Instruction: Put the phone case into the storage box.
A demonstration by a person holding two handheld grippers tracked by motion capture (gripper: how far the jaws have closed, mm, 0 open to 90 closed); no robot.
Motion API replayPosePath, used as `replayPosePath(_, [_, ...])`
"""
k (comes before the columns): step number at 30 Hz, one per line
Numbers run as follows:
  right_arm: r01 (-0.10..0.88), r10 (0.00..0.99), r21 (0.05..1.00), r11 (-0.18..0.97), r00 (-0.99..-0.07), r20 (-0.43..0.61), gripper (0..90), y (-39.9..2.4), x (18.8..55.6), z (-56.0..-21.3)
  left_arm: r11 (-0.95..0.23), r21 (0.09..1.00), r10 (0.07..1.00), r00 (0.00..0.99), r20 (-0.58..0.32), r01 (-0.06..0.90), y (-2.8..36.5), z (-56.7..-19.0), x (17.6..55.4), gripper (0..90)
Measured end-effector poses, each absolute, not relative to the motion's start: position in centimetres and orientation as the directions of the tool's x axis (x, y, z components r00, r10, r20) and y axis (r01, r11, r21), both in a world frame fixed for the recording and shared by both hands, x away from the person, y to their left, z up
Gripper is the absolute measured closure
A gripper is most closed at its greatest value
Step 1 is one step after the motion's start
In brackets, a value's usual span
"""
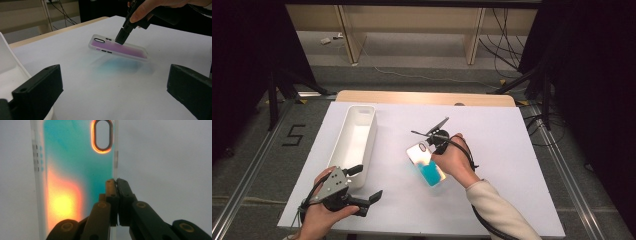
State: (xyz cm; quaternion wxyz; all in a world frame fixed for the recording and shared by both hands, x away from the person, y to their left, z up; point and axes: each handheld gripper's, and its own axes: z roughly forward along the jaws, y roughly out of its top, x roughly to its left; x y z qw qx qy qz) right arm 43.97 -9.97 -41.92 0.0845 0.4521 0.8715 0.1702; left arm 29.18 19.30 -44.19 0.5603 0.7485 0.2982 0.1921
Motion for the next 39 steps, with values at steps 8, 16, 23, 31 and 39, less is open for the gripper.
replayPosePath(8, [0.735, 0.825, 0.466, 0.492, -0.564, 0.018, 89.2, -10.2, 43.4, -41.2, -0.192, 0.953, 0.661, 0.749, -0.05, 0.233, 19.2, -44.2, 29.2, 0.0])
replayPosePath(16, [0.713, 0.831, 0.527, 0.462, -0.556, 0.023, 89.2, -10.5, 42.7, -41.1, -0.194, 0.953, 0.666, 0.744, -0.047, 0.234, 19.2, -44.2, 29.2, 0.2])
replayPosePath(23, [0.672, 0.838, 0.609, 0.422, -0.545, 0.021, 89.2, -11.1, 42.3, -40.9, -0.189, 0.954, 0.677, 0.735, -0.045, 0.233, 19.2, -43.9, 29.1, 1.2])
replayPosePath(31, [0.631, 0.859, 0.696, 0.343, -0.511, 0.04, 89.2, -11.8, 41.5, -40.2, -0.187, 0.955, 0.68, 0.732, -0.045, 0.232, 19.1, -43.8, 29.2, 1.5])
replayPosePath(39, [0.578, 0.86, 0.755, 0.31, -0.508, 0.036, 89.2, -12.4, 40.8, -39.9, -0.186, 0.954, 0.68, 0.731, -0.046, 0.233, 19.1, -43.9, 29.2, 1.8])
